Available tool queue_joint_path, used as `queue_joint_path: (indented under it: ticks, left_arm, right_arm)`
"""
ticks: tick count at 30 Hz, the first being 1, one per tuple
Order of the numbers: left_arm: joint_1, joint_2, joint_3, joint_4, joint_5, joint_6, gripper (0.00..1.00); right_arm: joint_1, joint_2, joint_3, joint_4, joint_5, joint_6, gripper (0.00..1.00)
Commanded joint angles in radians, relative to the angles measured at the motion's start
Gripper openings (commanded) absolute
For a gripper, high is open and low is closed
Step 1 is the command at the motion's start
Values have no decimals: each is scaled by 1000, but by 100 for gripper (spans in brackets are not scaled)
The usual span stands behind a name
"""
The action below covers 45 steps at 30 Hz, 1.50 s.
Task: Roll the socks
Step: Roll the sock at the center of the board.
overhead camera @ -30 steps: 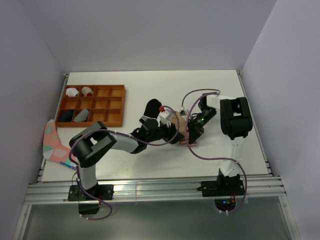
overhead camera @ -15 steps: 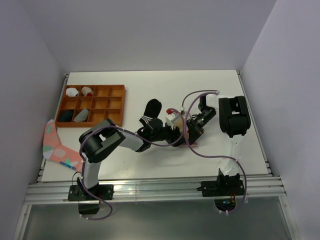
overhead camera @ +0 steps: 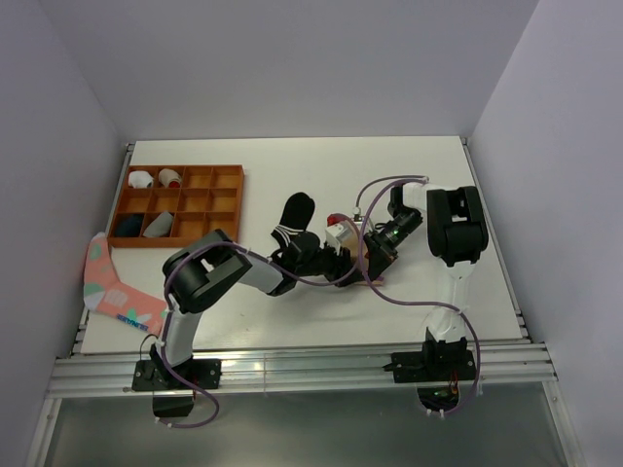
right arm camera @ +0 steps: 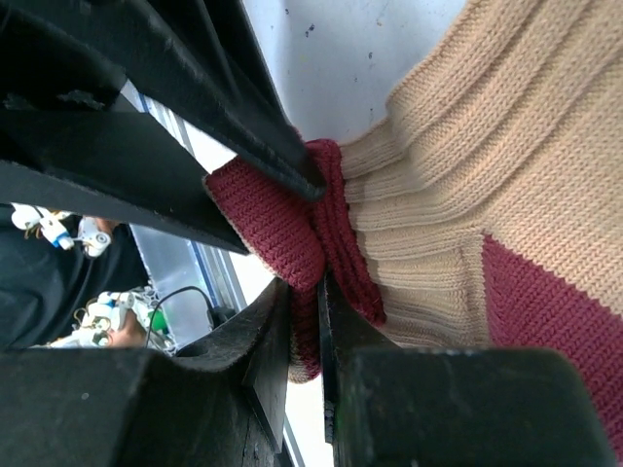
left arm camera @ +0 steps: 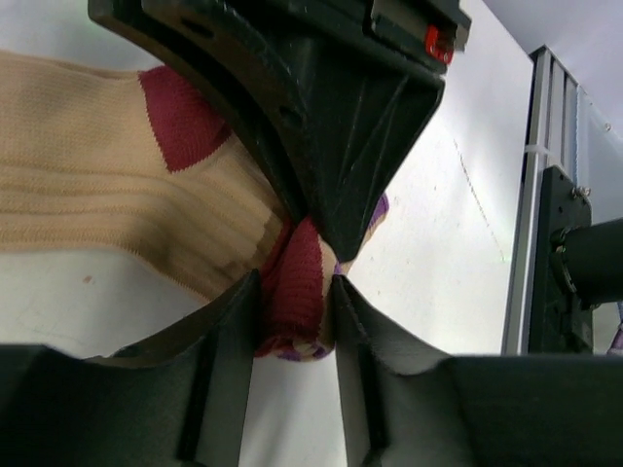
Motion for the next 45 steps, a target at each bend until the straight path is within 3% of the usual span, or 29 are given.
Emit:
queue_joint_path:
  ticks: [1,6,10,19,27,35,42,45]
  left_arm:
    - [0,24,61,0,7,-22,36]
    - [-4,30,90,-103,-14,-71,17]
    - [-10,29,113,-208,-65,-100,0]
    - [-14,98,251,-529,-121,-207,0]
    - [-11,142,320,-664,-123,-261,0]
    - [6,183,334,-707,-59,-283,0]
    - [42,214,375,-796,6,-278,0]
    - [58,231,408,-864,47,-269,0]
  right_arm:
    - [-8,11,7,12,16,12,4]
    - [-8,-12,-23,65,14,34,4]
    - [-8,-53,-64,136,19,77,17]
    - [-17,-170,-116,216,10,117,38]
    - [-57,-276,-171,306,10,176,43]
    - [-161,-319,-197,277,-12,134,45]
    - [-253,-358,-199,181,-32,-41,47]
    - [-264,-447,-281,269,4,-48,47]
